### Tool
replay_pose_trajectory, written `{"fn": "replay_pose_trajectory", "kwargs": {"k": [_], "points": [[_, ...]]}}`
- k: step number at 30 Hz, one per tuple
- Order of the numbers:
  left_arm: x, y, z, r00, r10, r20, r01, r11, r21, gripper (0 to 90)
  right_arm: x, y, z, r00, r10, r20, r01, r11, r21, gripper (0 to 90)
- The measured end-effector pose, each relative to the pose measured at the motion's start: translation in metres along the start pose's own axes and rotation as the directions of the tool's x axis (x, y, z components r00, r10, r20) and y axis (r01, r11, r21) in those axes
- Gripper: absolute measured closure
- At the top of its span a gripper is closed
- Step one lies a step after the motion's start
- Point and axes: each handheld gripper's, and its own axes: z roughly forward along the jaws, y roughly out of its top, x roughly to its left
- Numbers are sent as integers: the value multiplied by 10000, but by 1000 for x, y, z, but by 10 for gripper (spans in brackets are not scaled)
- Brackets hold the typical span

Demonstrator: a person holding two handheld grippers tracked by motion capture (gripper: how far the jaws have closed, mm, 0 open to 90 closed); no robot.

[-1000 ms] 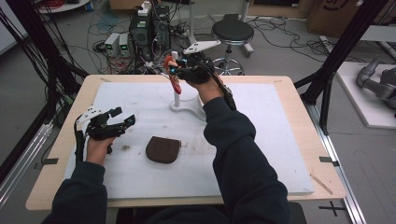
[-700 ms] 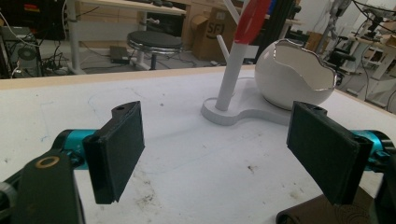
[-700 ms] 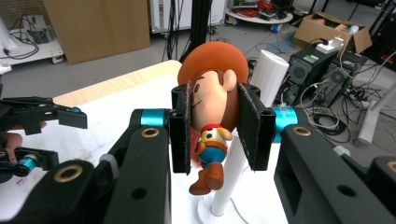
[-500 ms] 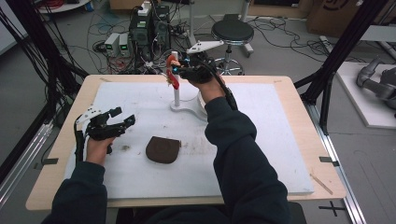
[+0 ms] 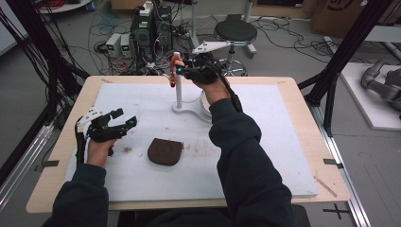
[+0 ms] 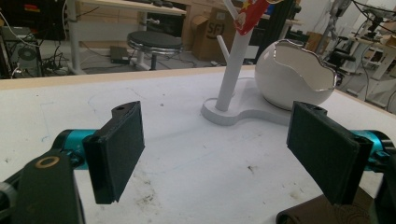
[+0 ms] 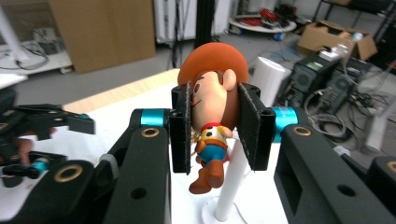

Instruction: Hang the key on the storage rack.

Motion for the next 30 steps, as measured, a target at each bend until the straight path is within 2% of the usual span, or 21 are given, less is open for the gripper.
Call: {"fn": "replay_pose_trajectory", "kwargs": {"k": [3,7,10,12,13,18,22,30], "points": [[-1,0,0,10000,32,4,-32,10000,11,189,1,-3,-2,10000,-45,12,45,10000,25,684],[-1,0,0,10000,35,5,-36,10000,13,189,-5,-5,-6,9996,286,-66,-287,9995,-154,684],[-1,0,0,10000,43,8,-43,10000,24,189,-5,-4,-7,9998,208,68,-207,9997,-91,684],[-1,0,0,10000,61,11,-61,10000,31,189,-6,-5,-7,9997,264,6,-264,9996,-139,684],[-1,0,0,10000,59,22,-59,10000,27,189,-5,-5,-8,9992,334,-199,-339,9990,-294,684],[-1,0,0,10000,8,4,-8,10000,16,189,1,-1,-11,9988,150,-457,-174,9984,-530,684],[-1,0,0,10000,24,20,-24,10000,12,189,0,-1,-14,9988,154,-456,-183,9978,-640,686],[-1,0,0,10000,25,9,-25,10000,8,189,-7,-4,-12,9990,362,-264,-375,9980,-501,690]]}}
